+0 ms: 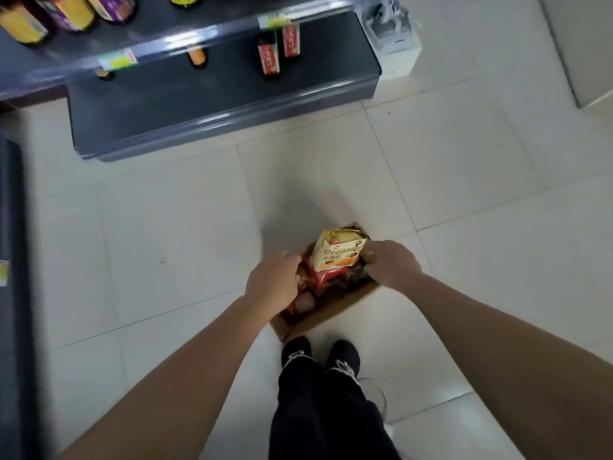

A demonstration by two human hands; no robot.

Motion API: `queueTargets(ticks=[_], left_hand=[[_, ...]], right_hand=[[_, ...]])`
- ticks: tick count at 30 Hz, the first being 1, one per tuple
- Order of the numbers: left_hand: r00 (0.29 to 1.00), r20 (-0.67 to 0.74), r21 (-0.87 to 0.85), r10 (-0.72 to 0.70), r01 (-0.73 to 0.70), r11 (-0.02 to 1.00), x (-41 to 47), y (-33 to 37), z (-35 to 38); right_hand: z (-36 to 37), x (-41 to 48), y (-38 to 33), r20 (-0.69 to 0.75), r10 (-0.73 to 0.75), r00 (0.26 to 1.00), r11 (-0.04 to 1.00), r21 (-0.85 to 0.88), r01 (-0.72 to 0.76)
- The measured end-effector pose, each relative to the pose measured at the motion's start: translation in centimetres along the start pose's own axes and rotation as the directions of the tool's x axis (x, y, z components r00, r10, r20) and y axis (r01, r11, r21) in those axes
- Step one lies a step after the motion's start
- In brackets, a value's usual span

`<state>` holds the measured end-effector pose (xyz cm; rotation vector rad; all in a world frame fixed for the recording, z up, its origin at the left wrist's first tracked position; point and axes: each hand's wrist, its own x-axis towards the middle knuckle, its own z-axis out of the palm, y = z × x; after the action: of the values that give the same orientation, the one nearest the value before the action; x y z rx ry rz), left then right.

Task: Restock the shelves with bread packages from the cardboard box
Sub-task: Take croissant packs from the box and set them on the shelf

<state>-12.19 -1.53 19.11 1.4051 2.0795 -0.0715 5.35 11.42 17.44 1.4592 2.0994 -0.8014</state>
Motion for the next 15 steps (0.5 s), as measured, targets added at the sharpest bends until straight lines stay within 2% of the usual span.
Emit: queueTargets(ticks=[10,15], left_hand=[[0.996,0.083,-0.037,0.033,-0.030,0.999,14.4,-0.6,12.5],[0.997,0.052,-0.075,0.055,-0.051,0.996,20.3,-1.1,18.3]], right_hand=[[10.9,12.0,6.6,0.047,0.114,0.992,0.988,0.095,-0.118],[15.9,17.1,8.9,0.005,0.093,0.996,0.977,0.190,-0.092]])
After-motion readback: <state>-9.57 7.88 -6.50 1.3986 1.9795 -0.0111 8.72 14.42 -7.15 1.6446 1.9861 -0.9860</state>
